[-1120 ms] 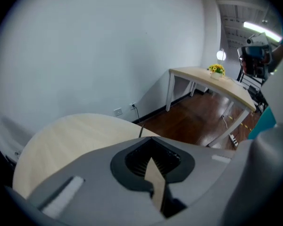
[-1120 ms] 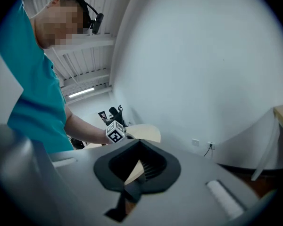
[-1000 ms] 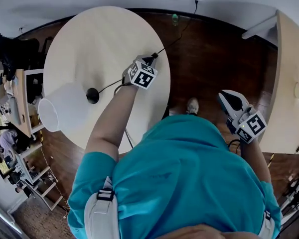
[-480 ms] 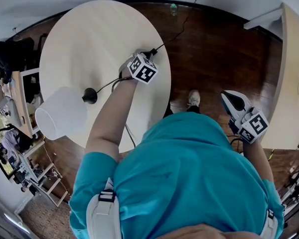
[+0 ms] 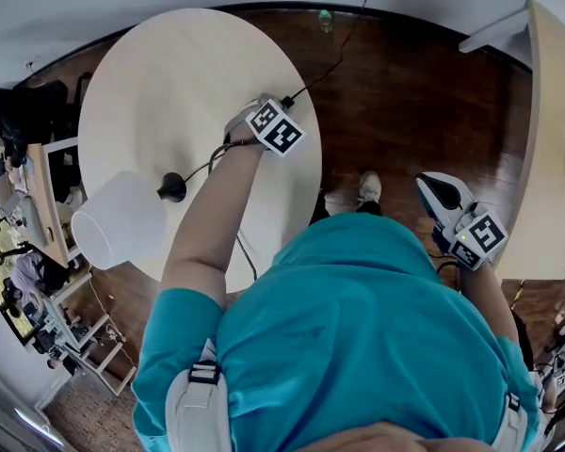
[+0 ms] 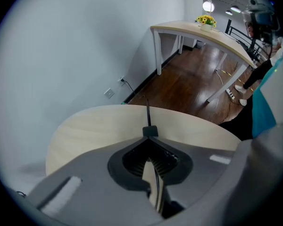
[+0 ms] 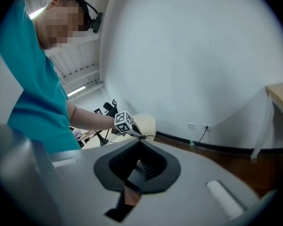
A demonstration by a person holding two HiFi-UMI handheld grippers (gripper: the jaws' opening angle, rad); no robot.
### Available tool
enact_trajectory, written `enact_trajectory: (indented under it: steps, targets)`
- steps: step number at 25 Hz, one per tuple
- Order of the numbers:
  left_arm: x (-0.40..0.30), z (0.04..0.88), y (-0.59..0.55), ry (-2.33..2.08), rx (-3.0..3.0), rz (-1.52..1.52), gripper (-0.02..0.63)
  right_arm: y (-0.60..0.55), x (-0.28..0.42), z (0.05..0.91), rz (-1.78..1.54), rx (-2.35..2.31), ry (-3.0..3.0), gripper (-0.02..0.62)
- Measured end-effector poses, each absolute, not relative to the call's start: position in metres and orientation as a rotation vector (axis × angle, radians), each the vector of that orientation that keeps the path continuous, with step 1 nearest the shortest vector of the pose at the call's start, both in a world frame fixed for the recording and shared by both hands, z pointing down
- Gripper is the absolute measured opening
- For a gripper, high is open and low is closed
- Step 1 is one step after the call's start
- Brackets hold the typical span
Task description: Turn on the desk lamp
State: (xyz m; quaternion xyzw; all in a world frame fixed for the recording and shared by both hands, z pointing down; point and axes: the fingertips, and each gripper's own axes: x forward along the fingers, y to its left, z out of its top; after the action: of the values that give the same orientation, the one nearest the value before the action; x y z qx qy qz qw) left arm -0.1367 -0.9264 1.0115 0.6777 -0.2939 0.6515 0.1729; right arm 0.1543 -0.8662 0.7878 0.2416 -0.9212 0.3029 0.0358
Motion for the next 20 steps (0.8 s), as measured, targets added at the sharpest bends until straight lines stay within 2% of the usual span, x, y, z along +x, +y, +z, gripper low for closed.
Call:
enact_trajectory:
  steps: [7,17,19,20]
  targets:
    - [-0.130,1.011,-0.925,-0.681,1.851,2.087,0.060,-0.861,0.158,0.783,0.922,0.749,-2.829,0.002]
    - [-0.119,0.997,-0.932,-0.660,1.823,2.115,0.060,-0.860,0.168,0.756,0.896,0.752,-2.847,0.002]
    - [-0.122,0.991,-0.934,-0.712,1.836,2.080,0.078,-0.863,0.172,0.741,0.872,0.755,-2.863,0.002]
    - [-0.124,0.984,-0.938,-0.753,1.835,2.057,0.109,-0.866,0.175,0.733,0.858,0.757,-2.872,0.002]
